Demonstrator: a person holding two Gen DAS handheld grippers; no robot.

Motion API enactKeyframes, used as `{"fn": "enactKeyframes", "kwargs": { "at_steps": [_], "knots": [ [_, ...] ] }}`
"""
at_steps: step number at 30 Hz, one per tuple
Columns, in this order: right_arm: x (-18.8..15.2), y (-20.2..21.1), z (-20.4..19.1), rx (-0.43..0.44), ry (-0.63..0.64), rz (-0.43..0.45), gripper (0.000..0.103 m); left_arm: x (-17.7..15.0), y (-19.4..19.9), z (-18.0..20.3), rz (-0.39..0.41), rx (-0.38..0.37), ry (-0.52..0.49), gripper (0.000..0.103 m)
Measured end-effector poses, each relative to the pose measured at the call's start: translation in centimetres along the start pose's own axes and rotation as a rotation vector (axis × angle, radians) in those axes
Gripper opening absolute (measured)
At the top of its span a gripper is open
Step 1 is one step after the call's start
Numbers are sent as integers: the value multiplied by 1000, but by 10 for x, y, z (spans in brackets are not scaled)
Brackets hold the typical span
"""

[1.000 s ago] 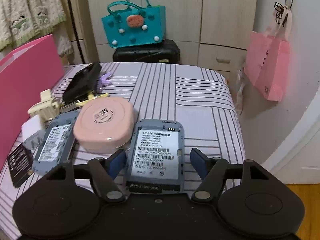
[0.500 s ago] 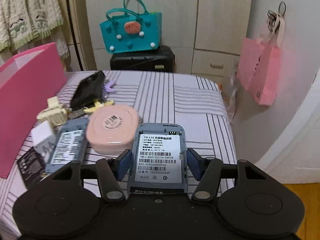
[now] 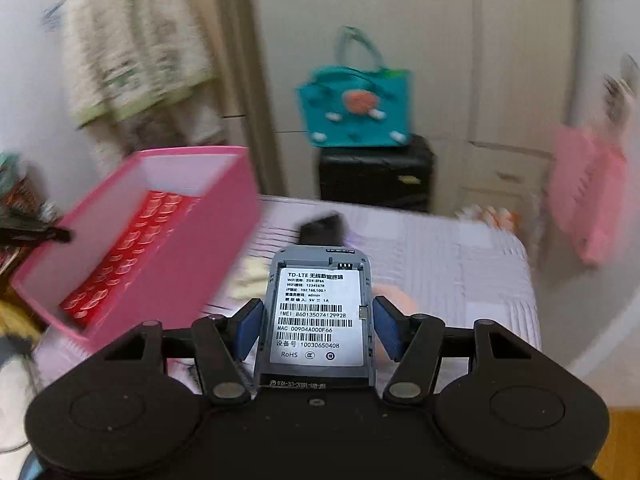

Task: Organize rigid objects
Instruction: 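Carry the grey router into the pink box and open the right gripper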

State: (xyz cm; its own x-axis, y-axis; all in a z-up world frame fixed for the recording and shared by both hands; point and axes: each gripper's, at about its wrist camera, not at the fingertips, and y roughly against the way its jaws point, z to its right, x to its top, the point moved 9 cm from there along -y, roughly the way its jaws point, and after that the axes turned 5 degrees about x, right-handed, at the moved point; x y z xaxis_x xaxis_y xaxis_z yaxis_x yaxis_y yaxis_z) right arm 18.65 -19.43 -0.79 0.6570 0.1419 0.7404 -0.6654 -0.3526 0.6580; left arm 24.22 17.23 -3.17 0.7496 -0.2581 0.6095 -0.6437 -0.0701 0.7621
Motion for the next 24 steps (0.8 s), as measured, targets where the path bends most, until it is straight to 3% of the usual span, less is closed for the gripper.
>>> {"fn": "enactKeyframes", "kwargs": {
  "at_steps": [3,10,13,18,24],
  "knots": [
    [18,1,-26,-4,94,-49,65,-4,8,0,26,-20,-16,6],
    [59,-17,-90,159,164,-100,65,-7,10,0,75,-28,-16,6],
    [70,-47,-115,228,143,-115,65,-8,10,-1,80,-54,9,7],
    [78,-105,-149,329,114,-217,65,-11,12,-3,76,-94,22,8],
    [95,-176,-181,349,90,-312,65,-9,10,-4,55,-119,18,9]
  ]
}}
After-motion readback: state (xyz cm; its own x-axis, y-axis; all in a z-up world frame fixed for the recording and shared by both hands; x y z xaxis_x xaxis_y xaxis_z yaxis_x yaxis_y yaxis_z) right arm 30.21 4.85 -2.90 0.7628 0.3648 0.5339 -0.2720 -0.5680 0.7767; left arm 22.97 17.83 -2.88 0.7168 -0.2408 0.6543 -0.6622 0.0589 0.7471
